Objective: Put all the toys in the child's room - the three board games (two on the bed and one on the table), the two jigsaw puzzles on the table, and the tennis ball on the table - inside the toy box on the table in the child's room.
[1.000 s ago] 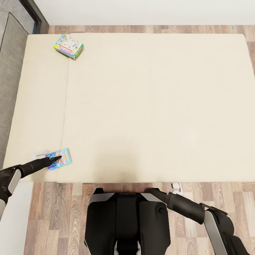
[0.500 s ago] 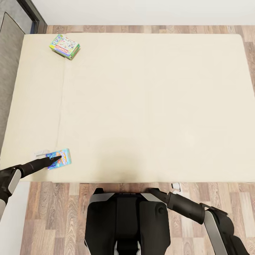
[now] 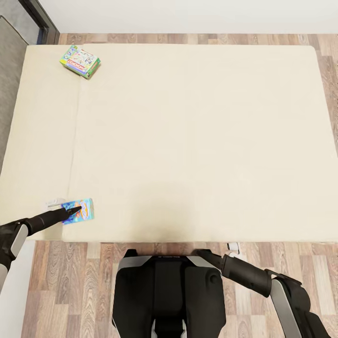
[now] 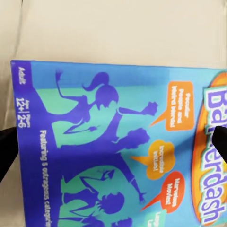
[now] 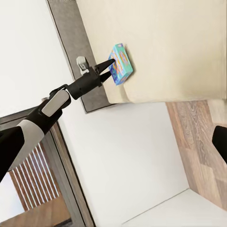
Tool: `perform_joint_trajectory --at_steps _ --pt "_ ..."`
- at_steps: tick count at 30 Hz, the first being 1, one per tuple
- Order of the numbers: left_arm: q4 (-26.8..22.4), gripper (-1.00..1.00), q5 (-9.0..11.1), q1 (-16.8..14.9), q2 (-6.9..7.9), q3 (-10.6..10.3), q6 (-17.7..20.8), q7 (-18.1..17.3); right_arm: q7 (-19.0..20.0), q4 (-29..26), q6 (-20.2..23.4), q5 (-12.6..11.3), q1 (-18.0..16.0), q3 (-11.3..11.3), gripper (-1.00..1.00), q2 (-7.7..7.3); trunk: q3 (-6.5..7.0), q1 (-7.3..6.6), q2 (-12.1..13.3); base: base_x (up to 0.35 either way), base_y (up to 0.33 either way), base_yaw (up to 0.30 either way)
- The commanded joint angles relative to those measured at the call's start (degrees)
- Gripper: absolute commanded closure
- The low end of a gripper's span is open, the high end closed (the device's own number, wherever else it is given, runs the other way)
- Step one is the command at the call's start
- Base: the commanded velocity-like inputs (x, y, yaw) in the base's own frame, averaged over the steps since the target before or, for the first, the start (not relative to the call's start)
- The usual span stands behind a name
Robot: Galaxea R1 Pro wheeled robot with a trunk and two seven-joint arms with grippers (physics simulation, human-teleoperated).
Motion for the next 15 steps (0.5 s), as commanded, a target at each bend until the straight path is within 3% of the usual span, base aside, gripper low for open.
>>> perform_joint_trajectory --at_steps 1,9,15 --pt "-0.03 -1.00 0.34 -0.01 -0.01 0.12 0.49 -0.15 0.13 0.02 0.26 -0.06 -0.02 -0.02 -1.00 -0.01 -0.05 0.03 -0.09 0.000 -0.236 0.000" --pt "-0.03 -1.00 0.34 -0.01 -0.01 0.09 0.49 -0.13 0.13 -0.02 0.28 -0.06 -0.02 -0.02 -1.00 -0.01 -0.05 0.03 -0.09 0.000 -0.147 0.000" --pt "-0.03 -1.00 0.28 -0.01 -0.02 0.09 0.49 -0.13 0.13 0.03 0.28 -0.06 -0.02 -0.02 -1.00 -0.01 -0.05 0.03 -0.09 0.000 -0.269 0.000"
